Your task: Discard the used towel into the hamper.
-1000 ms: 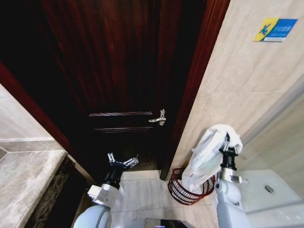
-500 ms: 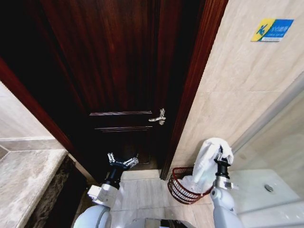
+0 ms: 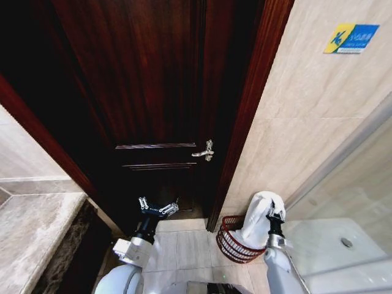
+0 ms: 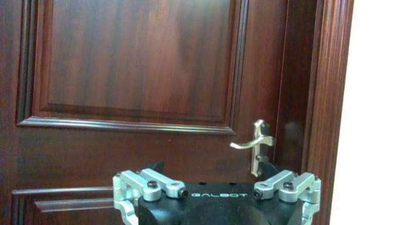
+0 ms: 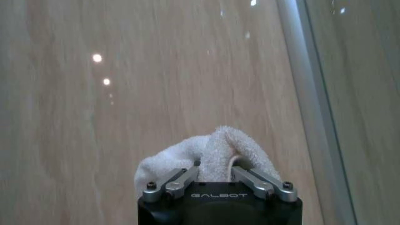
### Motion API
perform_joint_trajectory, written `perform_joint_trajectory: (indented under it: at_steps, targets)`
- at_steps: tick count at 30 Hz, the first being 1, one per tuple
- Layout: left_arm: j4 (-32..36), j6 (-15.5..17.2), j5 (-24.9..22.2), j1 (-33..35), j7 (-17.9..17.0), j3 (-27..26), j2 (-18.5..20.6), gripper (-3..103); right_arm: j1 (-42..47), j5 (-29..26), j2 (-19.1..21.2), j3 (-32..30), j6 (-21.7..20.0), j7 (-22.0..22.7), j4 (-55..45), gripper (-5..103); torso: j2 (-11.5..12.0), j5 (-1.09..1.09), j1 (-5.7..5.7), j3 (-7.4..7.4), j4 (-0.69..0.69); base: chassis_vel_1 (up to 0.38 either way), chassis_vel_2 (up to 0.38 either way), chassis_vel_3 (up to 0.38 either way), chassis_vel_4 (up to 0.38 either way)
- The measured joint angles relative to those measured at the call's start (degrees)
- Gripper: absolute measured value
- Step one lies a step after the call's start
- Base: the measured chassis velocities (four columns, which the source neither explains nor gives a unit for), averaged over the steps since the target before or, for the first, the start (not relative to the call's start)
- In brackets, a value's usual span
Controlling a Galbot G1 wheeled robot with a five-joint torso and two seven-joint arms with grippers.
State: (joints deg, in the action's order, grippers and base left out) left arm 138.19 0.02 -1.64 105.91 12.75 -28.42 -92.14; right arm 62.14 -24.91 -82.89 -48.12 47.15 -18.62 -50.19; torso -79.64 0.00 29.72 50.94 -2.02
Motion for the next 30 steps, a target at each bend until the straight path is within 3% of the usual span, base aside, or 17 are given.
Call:
perform_joint_trajectory:
  at_steps: [12, 30]
  targets:
    - [0.0, 0.0, 0.0, 0.0, 0.0, 0.0, 0.0, 100, -4.45, 1.13, 0.28, -0.79, -0.01, -2.73, 13.35, 9, 0.0, 0.01, 0.0, 0.0, 0.01, 0.0, 0.0, 0.0, 0.0]
    - [0.0, 0.0, 0.0, 0.0, 0.0, 0.0, 0.0, 100, -5.34, 7.81, 0.94, -2.16, -9.4, -0.91, 21.94, 9, 0.0, 0.01, 0.0, 0.0, 0.0, 0.0, 0.0, 0.0, 0.0]
